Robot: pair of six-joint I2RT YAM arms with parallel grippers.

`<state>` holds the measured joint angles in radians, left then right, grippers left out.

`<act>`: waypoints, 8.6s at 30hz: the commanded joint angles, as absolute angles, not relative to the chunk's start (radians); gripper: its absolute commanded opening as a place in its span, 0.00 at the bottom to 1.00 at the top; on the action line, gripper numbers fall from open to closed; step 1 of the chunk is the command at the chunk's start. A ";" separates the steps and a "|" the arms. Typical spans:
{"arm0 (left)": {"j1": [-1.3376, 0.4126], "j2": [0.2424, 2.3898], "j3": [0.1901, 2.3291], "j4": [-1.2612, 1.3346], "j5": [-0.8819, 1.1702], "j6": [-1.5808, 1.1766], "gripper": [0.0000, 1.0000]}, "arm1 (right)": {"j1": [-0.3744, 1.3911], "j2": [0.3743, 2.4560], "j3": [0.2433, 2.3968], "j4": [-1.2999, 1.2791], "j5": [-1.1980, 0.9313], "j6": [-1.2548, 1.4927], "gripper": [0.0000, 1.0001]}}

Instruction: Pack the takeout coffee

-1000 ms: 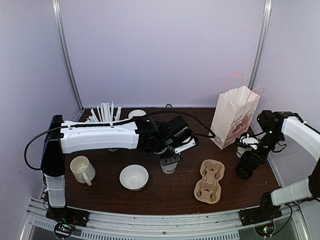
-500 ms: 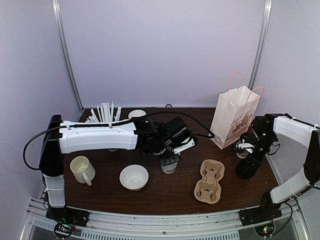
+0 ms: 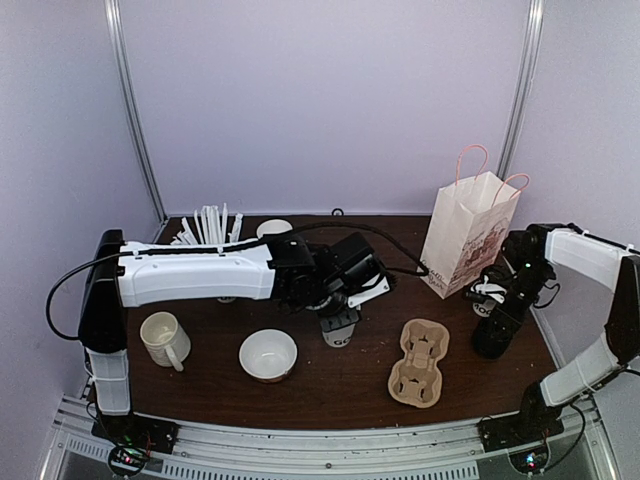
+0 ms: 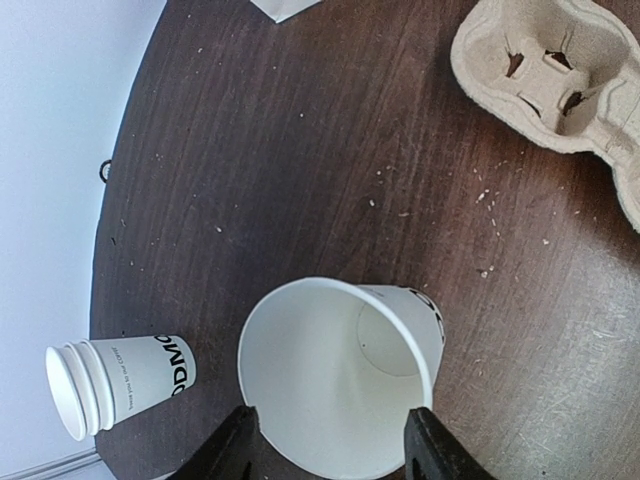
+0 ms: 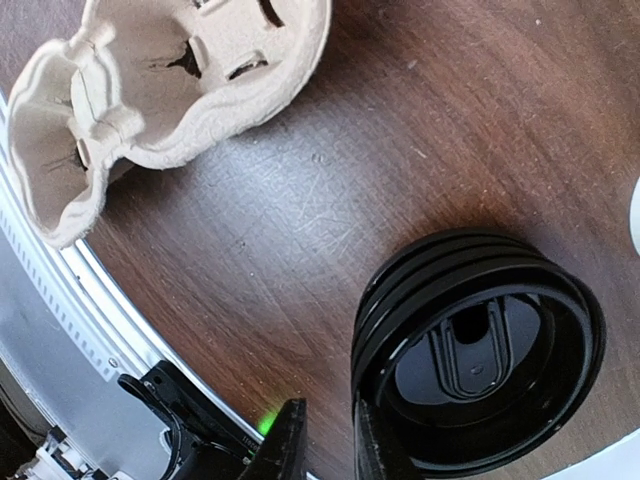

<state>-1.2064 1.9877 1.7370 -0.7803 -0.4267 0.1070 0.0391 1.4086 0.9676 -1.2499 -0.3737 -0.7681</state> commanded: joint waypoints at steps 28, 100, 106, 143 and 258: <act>-1.210 1.979 1.744 -0.773 -0.449 0.099 0.51 | 0.043 1.456 0.967 -1.204 -0.339 -0.736 0.21; -1.209 1.985 1.741 -0.778 -0.487 0.112 0.52 | 0.175 1.460 0.934 -1.213 -0.292 -0.783 0.27; -1.208 1.983 1.736 -0.778 -0.486 0.113 0.52 | 0.175 1.460 0.937 -1.222 -0.300 -0.778 0.20; -1.208 1.982 1.720 -0.778 -0.492 0.108 0.52 | 0.170 1.489 0.978 -1.251 -0.354 -0.740 0.17; -1.225 2.553 2.186 0.078 0.181 -0.657 0.72 | -0.018 1.382 1.184 -1.589 -0.657 -0.948 0.00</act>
<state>-1.2118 2.5271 2.1544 0.0570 0.1787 -0.6426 0.0093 1.4158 1.1599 -1.5768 -0.6285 -0.9390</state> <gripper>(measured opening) 0.727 0.030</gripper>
